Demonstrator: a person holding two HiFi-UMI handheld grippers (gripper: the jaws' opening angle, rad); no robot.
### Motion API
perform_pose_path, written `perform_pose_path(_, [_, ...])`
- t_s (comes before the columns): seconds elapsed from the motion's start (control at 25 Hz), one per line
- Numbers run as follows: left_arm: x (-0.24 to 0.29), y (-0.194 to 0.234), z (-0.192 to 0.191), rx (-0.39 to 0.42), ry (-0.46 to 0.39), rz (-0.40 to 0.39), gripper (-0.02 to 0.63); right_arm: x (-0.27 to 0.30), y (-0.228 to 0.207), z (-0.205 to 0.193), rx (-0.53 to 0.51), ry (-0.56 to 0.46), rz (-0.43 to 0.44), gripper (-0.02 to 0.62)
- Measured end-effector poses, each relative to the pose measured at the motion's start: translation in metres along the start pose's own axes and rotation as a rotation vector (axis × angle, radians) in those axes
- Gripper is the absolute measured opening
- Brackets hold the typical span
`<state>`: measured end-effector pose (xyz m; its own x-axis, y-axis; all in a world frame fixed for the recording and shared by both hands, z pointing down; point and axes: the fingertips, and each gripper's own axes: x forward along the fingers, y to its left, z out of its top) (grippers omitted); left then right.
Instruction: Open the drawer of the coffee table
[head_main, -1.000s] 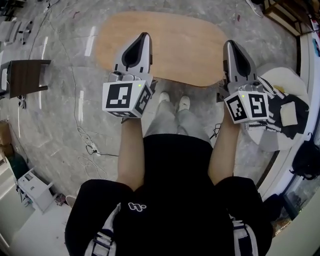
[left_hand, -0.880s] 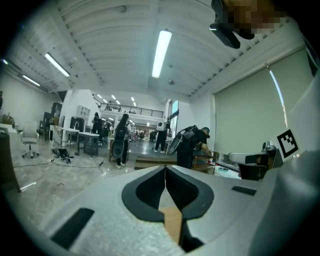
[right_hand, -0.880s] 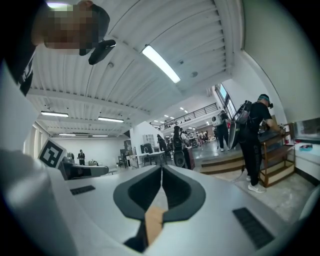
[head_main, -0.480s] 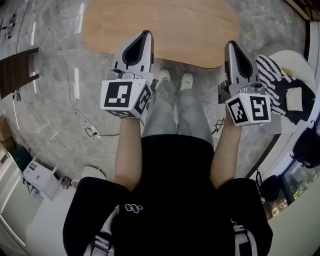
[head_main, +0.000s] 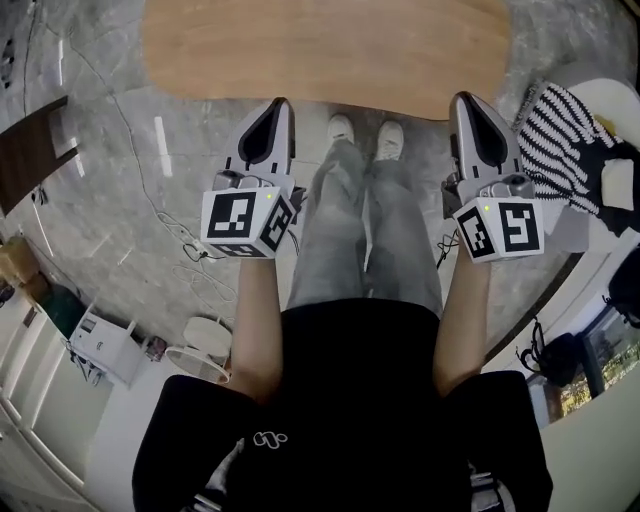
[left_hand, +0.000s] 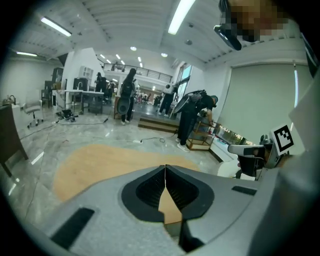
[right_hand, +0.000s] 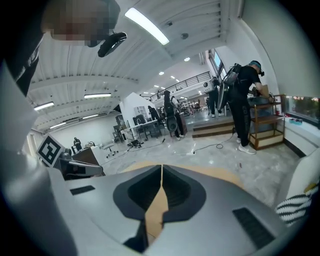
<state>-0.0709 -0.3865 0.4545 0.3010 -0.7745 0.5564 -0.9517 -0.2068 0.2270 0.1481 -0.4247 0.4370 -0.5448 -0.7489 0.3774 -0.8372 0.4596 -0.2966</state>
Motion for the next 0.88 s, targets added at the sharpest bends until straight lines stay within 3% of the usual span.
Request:
perform_pose_path(0.28, [0.023, 0.009, -0.095, -0.017, 0.143, -0.016, 0.009, 0.001, -0.012, -0.087, 0.047, 0.112, -0.012, 0.012])
perform_pose_path(0.48, [0.033, 0.019, -0.163, -0.038, 0.242, 0.017, 0.009, -0.009, -0.033, -0.149, 0.051, 0.202, -0.104, 0.012])
perform_pose_path(0.68, [0.042, 0.033, -0.210, -0.047, 0.295, 0.048, 0.011, -0.016, -0.052, -0.203, 0.089, 0.269, -0.135, 0.014])
perform_pose_path(0.88, [0.056, 0.052, -0.252, -0.036, 0.349, 0.049, 0.011, -0.020, -0.061, -0.252, 0.056, 0.366, -0.151, 0.015])
